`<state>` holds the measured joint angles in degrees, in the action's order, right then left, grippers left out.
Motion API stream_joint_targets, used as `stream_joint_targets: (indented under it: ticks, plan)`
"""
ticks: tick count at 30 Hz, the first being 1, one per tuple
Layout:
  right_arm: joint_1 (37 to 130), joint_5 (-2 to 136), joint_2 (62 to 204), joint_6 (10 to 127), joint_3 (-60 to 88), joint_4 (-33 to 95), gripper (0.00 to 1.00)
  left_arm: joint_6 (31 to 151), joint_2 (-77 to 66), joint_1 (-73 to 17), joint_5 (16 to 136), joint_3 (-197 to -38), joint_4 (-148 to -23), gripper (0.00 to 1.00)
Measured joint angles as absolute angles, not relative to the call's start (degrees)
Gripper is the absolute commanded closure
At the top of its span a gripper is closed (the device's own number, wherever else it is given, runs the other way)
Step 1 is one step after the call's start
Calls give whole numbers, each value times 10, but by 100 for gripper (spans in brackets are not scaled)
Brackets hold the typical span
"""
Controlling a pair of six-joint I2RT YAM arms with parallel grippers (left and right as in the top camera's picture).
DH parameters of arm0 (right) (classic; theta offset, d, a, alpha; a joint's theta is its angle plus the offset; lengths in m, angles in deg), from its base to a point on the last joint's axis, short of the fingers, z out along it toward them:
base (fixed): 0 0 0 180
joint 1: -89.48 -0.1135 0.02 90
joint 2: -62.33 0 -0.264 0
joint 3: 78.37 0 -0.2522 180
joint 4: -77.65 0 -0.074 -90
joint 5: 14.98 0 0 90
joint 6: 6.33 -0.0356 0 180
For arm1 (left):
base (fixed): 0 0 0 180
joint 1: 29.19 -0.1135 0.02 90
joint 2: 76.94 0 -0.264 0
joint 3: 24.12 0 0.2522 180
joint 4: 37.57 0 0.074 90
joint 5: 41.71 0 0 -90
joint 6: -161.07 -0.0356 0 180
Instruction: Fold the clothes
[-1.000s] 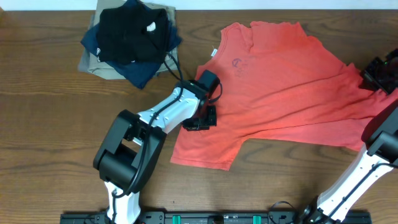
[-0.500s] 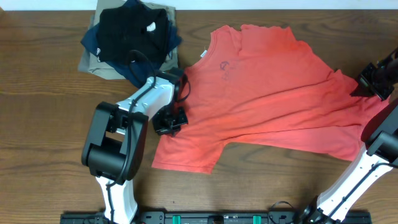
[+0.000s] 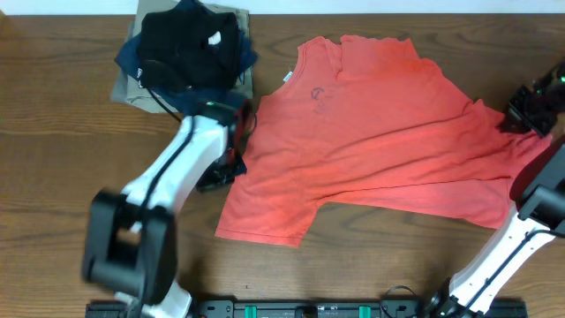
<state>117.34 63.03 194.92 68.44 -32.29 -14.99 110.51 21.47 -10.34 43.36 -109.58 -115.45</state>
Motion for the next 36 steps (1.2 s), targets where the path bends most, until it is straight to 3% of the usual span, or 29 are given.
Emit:
stream_joint_targets:
  ticks: [2, 7, 10, 13, 16, 19, 25, 27, 36]
  plan:
    - [1157, 631, 1949, 693, -321, -116, 69, 1096, 186, -103, 433, -1096, -1152, 93]
    - [1115, 669, 1949, 693, -311, -58, 85, 1083, 173, -102, 431, -1096, -1147, 93]
    - [1101, 698, 1949, 692, -309, -34, 88, 1081, 173, -102, 431, -1096, -1147, 93]
    - [1100, 713, 1949, 691, -309, -20, 81, 1081, 173, -102, 431, -1096, -1140, 93]
    - [1101, 723, 1951, 689, -309, -9, 58, 1081, 173, -102, 431, -1096, -1136, 93]
    - [1101, 727, 1958, 691, -309, -3, 57, 1081, 174, -102, 431, -1096, -1128, 93]
    - [1101, 727, 2006, 692, -308, 7, 80, 1079, 174, -102, 431, -1096, -1123, 93]
    - [1101, 727, 2019, 694, -308, 8, 98, 1076, 174, -102, 431, -1096, -1120, 93]
    - [1102, 764, 2027, 675, -313, -12, 99, 1070, 174, -102, 431, -1096, -1118, 93]
